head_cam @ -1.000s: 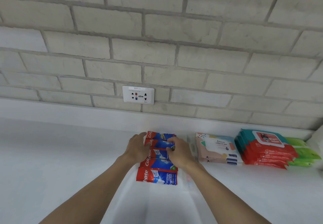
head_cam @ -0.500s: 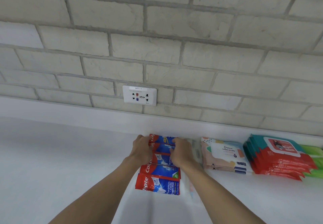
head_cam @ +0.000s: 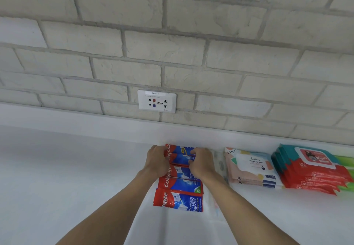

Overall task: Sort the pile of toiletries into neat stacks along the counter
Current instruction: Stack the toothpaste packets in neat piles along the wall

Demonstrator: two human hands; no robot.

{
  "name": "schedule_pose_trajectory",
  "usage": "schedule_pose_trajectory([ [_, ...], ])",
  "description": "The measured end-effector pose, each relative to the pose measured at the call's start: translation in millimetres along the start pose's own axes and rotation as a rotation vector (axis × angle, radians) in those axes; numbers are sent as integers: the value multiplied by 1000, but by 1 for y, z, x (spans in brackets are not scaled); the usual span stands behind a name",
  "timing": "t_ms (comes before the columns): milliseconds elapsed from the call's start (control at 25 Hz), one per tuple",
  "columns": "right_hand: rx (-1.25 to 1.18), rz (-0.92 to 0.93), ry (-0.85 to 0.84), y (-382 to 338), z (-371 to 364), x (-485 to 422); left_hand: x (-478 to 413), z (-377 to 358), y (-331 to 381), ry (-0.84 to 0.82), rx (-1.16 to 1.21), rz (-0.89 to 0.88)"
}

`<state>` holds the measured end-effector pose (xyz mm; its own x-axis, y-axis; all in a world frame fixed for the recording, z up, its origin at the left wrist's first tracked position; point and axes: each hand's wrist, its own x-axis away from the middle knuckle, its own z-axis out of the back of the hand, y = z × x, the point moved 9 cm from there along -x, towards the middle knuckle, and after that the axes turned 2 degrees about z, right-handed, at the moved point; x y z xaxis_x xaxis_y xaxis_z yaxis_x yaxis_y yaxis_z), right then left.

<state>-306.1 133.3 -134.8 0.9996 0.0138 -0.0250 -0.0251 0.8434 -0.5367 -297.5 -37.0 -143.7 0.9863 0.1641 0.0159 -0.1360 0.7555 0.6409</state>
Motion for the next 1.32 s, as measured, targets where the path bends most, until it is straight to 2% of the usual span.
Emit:
schedule_pose_trajectory([
  [560, -13, 55, -41, -70, -45, -12, -14, 57, -74, 51, 81, 49],
  [1320, -98, 122, -73, -264, -172, -11, -50, 206, -262, 101, 47, 170],
])
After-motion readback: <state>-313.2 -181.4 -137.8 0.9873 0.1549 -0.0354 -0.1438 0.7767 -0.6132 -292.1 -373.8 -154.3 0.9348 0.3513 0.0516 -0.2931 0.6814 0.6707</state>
